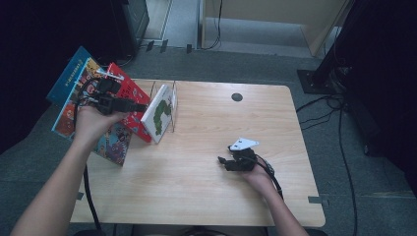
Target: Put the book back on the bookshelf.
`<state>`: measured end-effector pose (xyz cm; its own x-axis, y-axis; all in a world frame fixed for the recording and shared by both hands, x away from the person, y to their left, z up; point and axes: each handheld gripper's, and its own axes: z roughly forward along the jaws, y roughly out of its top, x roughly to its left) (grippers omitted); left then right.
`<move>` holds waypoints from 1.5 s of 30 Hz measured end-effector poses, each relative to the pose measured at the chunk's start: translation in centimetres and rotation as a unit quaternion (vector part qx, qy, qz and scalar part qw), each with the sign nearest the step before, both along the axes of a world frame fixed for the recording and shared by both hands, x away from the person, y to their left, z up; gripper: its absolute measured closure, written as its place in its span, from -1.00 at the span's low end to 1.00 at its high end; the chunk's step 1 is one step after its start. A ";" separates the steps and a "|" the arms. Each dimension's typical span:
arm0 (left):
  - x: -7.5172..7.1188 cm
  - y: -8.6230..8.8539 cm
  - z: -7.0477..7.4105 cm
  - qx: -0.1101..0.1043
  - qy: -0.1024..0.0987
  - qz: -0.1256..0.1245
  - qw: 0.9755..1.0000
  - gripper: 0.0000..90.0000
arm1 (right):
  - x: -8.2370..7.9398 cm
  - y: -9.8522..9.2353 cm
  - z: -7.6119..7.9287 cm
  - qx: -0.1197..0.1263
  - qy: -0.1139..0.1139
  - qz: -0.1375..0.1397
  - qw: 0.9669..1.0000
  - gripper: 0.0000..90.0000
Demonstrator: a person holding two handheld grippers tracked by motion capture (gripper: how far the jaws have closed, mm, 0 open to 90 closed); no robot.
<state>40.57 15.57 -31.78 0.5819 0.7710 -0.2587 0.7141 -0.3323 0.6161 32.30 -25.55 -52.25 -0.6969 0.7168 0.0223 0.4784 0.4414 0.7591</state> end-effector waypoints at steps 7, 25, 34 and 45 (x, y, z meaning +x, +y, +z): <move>-1.6 -1.7 -2.0 -0.003 -0.003 -0.023 1.000 -0.11 | 0.0 0.0 0.0 0.000 -0.001 0.000 1.000 -0.19; -4.8 -5.6 -8.2 -0.031 0.016 -0.076 0.996 -0.13 | -0.1 0.0 0.0 -0.001 0.000 0.001 1.000 -0.21; -6.0 -7.4 -11.4 -0.033 0.020 -0.101 0.994 -0.16 | -0.1 0.1 0.0 -0.001 0.000 0.001 1.000 -0.22; -7.0 -8.4 -15.2 -0.012 0.024 -0.108 0.994 -0.17 | -0.2 0.1 0.0 -0.002 0.002 0.001 1.000 -0.24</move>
<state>33.60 7.22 -46.99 0.7200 0.6224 -0.3070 0.6560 -0.4660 0.5937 32.08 -25.47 -52.25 -0.6987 0.7151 0.0220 0.4798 0.4455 0.7559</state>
